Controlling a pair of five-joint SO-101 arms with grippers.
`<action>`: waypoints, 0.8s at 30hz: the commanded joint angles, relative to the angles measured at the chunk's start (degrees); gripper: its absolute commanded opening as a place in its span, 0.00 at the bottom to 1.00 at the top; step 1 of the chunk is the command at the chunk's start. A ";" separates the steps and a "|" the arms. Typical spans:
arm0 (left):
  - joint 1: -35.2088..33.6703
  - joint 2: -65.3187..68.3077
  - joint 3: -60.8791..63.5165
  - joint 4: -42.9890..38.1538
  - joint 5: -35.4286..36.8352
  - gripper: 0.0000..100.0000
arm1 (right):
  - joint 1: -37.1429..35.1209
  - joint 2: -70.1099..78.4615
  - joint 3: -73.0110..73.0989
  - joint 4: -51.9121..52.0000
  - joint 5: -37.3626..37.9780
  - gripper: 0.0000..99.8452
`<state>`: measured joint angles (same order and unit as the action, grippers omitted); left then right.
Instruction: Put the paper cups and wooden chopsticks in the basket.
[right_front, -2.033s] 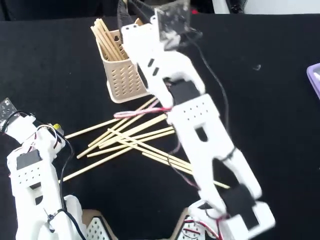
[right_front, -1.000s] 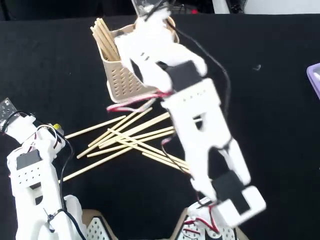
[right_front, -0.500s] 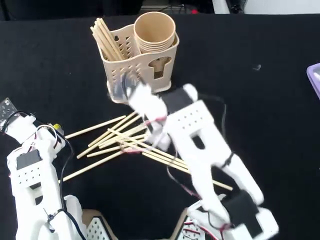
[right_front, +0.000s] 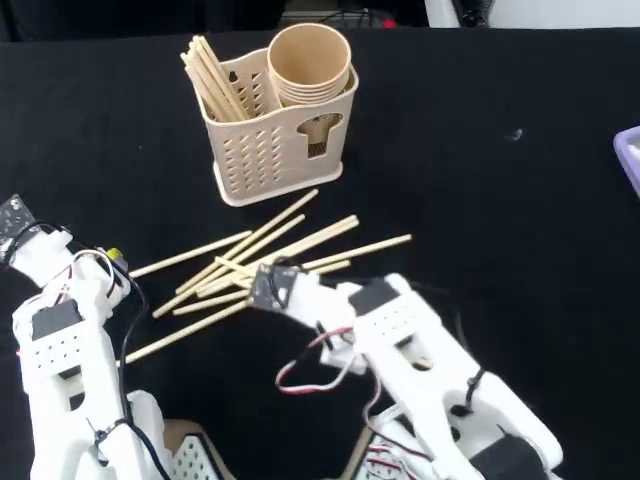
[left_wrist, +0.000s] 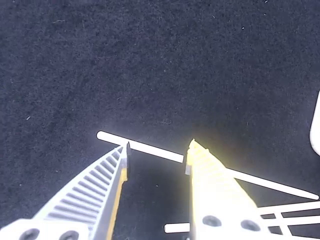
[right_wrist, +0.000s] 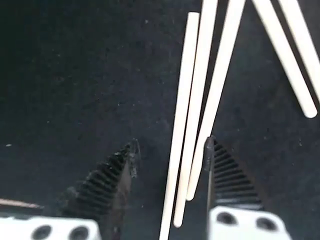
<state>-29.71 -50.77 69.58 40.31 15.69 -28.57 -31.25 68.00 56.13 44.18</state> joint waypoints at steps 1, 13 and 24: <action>0.31 -1.41 -0.22 -0.97 -0.62 0.20 | 0.62 -1.98 2.51 -6.07 1.67 0.21; 0.31 -1.41 -0.22 -0.97 -0.70 0.20 | 0.62 -2.42 3.12 -9.32 1.23 0.01; 0.40 -1.41 -0.22 -0.97 -0.70 0.20 | 0.70 -2.42 -5.76 -0.70 1.58 0.01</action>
<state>-29.71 -50.77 69.58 40.31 15.69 -28.48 -31.87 66.51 54.20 45.14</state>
